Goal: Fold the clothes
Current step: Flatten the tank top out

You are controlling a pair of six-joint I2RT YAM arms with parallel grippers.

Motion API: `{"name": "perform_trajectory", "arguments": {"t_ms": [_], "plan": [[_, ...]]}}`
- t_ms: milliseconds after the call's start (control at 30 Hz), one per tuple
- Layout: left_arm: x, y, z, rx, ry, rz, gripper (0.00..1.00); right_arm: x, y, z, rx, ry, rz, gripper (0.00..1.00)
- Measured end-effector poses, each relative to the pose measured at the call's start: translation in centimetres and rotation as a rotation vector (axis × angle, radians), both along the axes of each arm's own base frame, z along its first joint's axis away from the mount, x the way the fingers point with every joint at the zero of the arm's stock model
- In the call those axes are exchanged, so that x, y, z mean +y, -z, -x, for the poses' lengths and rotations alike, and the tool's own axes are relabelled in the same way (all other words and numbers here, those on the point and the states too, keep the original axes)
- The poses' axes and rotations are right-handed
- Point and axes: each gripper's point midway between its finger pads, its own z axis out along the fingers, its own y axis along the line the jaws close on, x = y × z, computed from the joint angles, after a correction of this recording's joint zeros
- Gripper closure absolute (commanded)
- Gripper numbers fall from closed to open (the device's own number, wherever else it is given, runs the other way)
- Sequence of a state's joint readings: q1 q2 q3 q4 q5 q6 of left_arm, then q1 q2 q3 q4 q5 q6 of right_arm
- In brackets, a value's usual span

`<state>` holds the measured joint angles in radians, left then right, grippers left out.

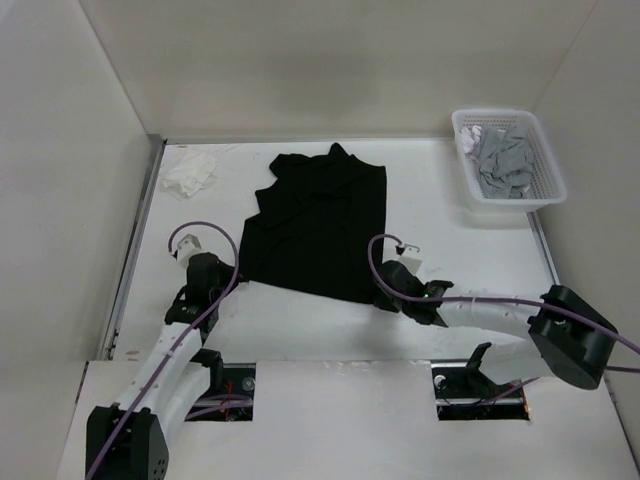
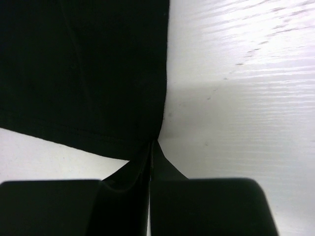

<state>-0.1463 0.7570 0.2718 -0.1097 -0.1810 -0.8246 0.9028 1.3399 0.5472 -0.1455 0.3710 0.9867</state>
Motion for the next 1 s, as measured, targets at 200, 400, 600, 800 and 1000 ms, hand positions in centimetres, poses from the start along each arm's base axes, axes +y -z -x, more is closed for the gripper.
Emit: {"name": "perform_trajectory", "arguments": {"t_ms": [200,400,600,800,1000], "plan": [[-1.6,-7.0,-2.2,-0.139,0.026,0.053,1.00,-1.8,-8.4,-1.3,-0.223,0.019,-0.048,1.00],[-4.0,-27.2,-3.1,-0.582,0.082,0.165,1.00,-4.5,-31.4,-1.6,-0.677,0.059,-0.279,1.00],[-1.4,-45.3,2.8,-0.990,0.034,0.224,1.00,-10.4,-49.8,2.3,-0.999,0.088,-0.440,1.00],[1.7,-56.4,9.4,-1.268,-0.034,0.226,1.00,-13.5,-59.7,4.2,-1.178,0.091,-0.469,1.00],[1.9,-56.3,3.5,-1.220,-0.110,0.156,1.00,-11.0,-59.9,-2.1,-1.236,0.140,-0.218,1.00]]}}
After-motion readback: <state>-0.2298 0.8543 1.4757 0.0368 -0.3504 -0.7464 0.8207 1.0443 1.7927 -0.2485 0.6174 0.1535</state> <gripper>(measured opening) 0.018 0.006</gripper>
